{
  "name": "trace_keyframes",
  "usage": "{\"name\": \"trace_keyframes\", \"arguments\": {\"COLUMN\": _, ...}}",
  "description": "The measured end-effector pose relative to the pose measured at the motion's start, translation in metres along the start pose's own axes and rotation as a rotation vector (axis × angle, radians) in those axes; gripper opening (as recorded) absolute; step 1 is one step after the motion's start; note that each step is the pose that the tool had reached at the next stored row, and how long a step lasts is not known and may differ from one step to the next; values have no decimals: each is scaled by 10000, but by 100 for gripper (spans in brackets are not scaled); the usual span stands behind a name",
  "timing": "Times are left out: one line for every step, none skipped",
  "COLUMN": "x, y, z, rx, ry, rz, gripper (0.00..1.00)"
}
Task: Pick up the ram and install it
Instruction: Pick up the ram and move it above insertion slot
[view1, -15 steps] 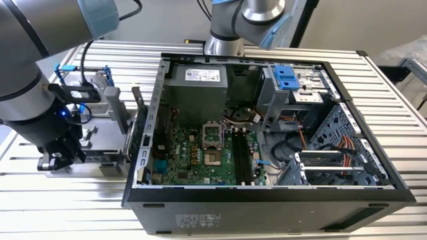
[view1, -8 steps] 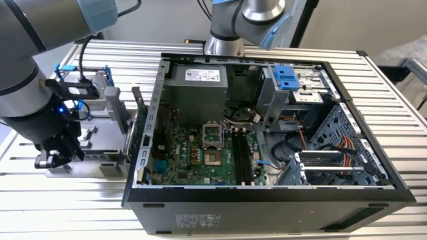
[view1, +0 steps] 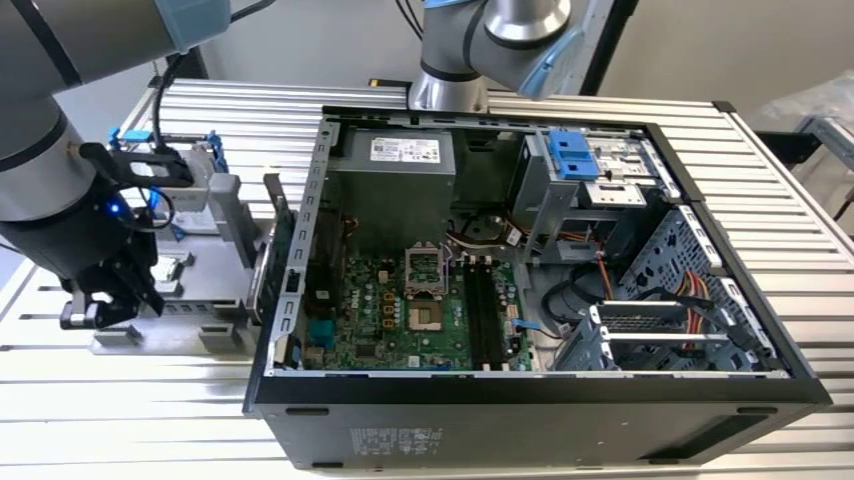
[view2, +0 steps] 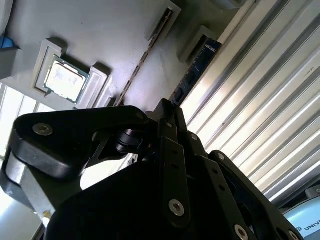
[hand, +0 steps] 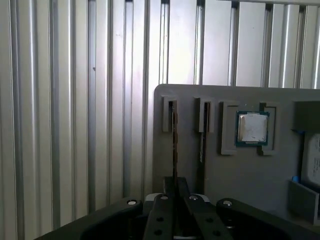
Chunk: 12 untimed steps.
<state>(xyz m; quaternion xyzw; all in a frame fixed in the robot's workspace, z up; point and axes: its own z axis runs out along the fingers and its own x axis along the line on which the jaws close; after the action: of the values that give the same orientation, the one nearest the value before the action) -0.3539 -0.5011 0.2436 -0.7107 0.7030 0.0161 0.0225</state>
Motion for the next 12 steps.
{"name": "trace_keyframes", "arguments": {"x": 0, "y": -1, "z": -11, "rx": 0, "ry": 0, "rz": -2, "gripper": 0}}
{"name": "trace_keyframes", "arguments": {"x": 0, "y": -2, "z": -22, "rx": 1, "ry": -1, "rz": -2, "gripper": 0}}
{"name": "trace_keyframes", "arguments": {"x": -1, "y": -2, "z": -34, "rx": 0, "ry": 0, "rz": -2, "gripper": 0}}
{"name": "trace_keyframes", "arguments": {"x": -2, "y": -2, "z": -46, "rx": 0, "ry": 0, "rz": -2, "gripper": 0}}
{"name": "trace_keyframes", "arguments": {"x": -3, "y": -2, "z": -56, "rx": 1, "ry": 0, "rz": -2, "gripper": 0}}
{"name": "trace_keyframes", "arguments": {"x": -4, "y": -1, "z": -68, "rx": 1, "ry": -1, "rz": 0, "gripper": 0}}
{"name": "trace_keyframes", "arguments": {"x": -4, "y": -1, "z": -79, "rx": 0, "ry": 0, "rz": 0, "gripper": 0}}
{"name": "trace_keyframes", "arguments": {"x": -5, "y": -1, "z": -92, "rx": 0, "ry": 0, "rz": 0, "gripper": 0}}
{"name": "trace_keyframes", "arguments": {"x": -6, "y": -1, "z": -102, "rx": 1, "ry": 0, "rz": 0, "gripper": 0}}
{"name": "trace_keyframes", "arguments": {"x": -6, "y": -1, "z": -113, "rx": 1, "ry": -1, "rz": 0, "gripper": 0}}
{"name": "trace_keyframes", "arguments": {"x": -7, "y": -2, "z": -126, "rx": 0, "ry": 0, "rz": 0, "gripper": 0}}
{"name": "trace_keyframes", "arguments": {"x": -7, "y": -1, "z": -135, "rx": 0, "ry": 0, "rz": 0, "gripper": 0}}
